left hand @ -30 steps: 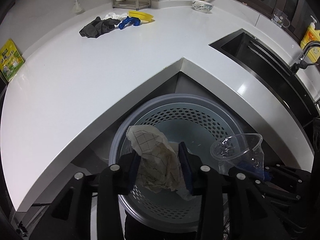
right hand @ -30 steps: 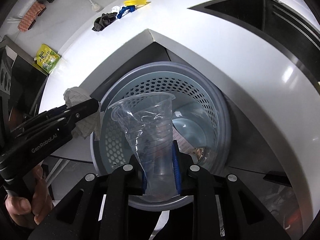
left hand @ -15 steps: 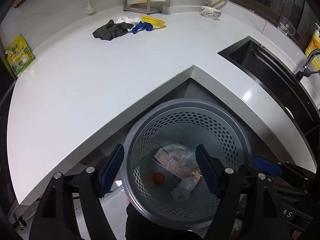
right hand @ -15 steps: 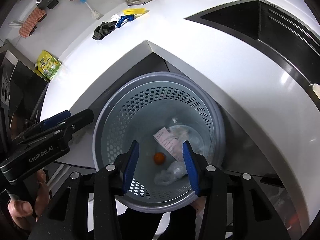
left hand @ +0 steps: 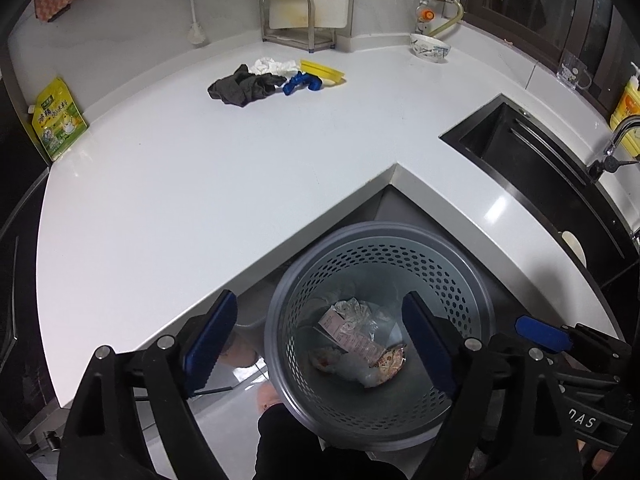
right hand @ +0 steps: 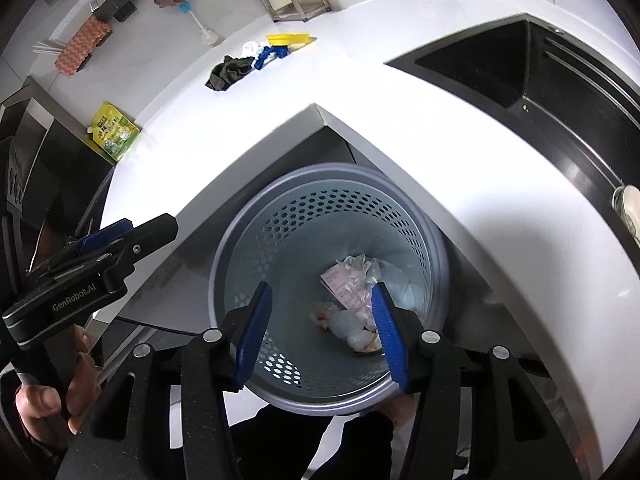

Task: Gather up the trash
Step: 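Move both grippers back over the counter toward the cloth and lid, then grasp the yellow lid with the right gripper while the left gripper grasps the dark grey cloth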

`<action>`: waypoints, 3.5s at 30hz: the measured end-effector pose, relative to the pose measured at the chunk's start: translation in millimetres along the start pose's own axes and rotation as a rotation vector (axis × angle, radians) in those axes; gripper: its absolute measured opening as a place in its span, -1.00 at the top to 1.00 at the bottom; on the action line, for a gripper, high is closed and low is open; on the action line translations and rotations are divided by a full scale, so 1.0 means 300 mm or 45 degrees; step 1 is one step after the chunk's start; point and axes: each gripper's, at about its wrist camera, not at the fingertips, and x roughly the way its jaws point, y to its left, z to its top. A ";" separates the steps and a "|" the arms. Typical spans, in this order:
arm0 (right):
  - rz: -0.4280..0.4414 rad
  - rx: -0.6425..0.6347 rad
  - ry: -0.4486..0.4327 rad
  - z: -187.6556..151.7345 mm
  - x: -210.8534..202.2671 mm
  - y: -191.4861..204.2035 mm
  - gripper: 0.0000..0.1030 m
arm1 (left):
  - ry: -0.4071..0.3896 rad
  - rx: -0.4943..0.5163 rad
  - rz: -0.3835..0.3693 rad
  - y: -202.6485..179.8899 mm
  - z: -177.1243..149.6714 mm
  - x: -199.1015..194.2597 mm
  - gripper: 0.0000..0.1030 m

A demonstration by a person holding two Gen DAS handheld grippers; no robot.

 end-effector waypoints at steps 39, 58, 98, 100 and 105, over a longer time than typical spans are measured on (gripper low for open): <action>0.071 -0.029 -0.138 0.465 0.077 0.198 -0.14 | -0.174 -0.076 -0.009 0.307 0.337 -0.085 -0.74; 0.007 -0.111 -0.241 0.916 0.381 0.229 -0.27 | -0.193 -0.048 -0.044 0.515 0.732 0.291 -0.76; 0.127 -0.393 -0.035 1.244 0.713 0.185 -0.53 | -0.154 -0.035 -0.104 0.560 0.838 0.531 -0.76; 0.129 -0.394 -0.034 1.248 0.715 0.185 -0.53 | -0.156 -0.034 -0.105 0.561 0.839 0.530 -0.76; 0.131 -0.385 -0.004 1.261 0.737 0.179 -0.53 | -0.158 -0.031 -0.108 0.559 0.841 0.528 -0.76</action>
